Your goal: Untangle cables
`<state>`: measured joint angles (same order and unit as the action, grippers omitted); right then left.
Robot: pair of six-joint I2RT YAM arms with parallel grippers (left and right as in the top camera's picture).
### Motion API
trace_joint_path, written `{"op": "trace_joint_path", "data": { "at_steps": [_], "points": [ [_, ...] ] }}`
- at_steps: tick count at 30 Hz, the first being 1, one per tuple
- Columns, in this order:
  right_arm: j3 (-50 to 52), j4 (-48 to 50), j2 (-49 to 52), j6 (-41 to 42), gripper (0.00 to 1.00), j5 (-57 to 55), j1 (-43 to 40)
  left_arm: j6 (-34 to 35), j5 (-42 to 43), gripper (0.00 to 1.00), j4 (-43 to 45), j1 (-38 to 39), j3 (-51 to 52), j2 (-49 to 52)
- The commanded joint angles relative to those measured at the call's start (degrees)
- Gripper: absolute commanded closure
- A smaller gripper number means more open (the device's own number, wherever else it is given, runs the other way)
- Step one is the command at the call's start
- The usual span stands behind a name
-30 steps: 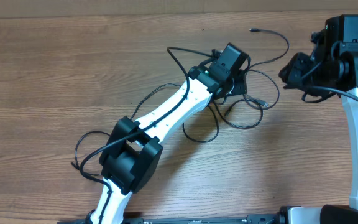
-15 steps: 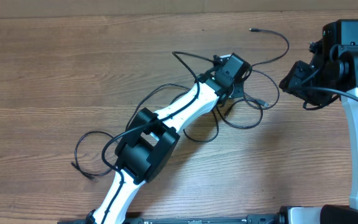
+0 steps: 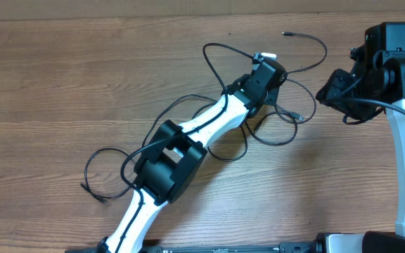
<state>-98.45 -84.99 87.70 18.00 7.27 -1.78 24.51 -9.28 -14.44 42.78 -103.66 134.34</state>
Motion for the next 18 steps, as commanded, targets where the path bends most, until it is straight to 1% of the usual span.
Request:
{"op": "trace_joint_path", "data": {
  "at_steps": [1,4,6,10,13,16,18],
  "points": [
    [-0.07,0.20,-0.02,-0.07,0.57,-0.37,-0.22,-11.65,-1.31,0.41,2.93,1.53,-1.29,2.84],
    [-0.07,0.20,-0.02,-0.04,0.57,-0.37,-0.22,-17.20,-2.05,0.41,4.02,2.16,-1.29,4.22],
    [-0.07,0.17,-0.02,-0.04,0.57,-0.37,-0.22,-17.68,-3.19,0.40,4.28,2.32,-1.29,5.07],
    [-0.07,0.20,-0.02,-0.04,0.57,-0.35,-0.22,-17.66,-5.97,0.43,3.61,2.34,-1.27,6.16],
    [-0.07,0.20,-0.02,-0.02,0.57,-0.35,-0.22,-17.66,-8.59,0.48,2.08,2.25,-1.29,6.27],
    [-0.07,0.17,-0.02,-0.02,0.57,-0.33,-0.22,-17.68,-9.20,0.53,-0.11,2.19,-1.29,6.27],
    [-0.07,0.15,-0.02,-0.02,0.57,-0.33,-0.22,-17.68,-9.33,0.66,-2.84,2.19,-1.29,6.27]
  ]
}}
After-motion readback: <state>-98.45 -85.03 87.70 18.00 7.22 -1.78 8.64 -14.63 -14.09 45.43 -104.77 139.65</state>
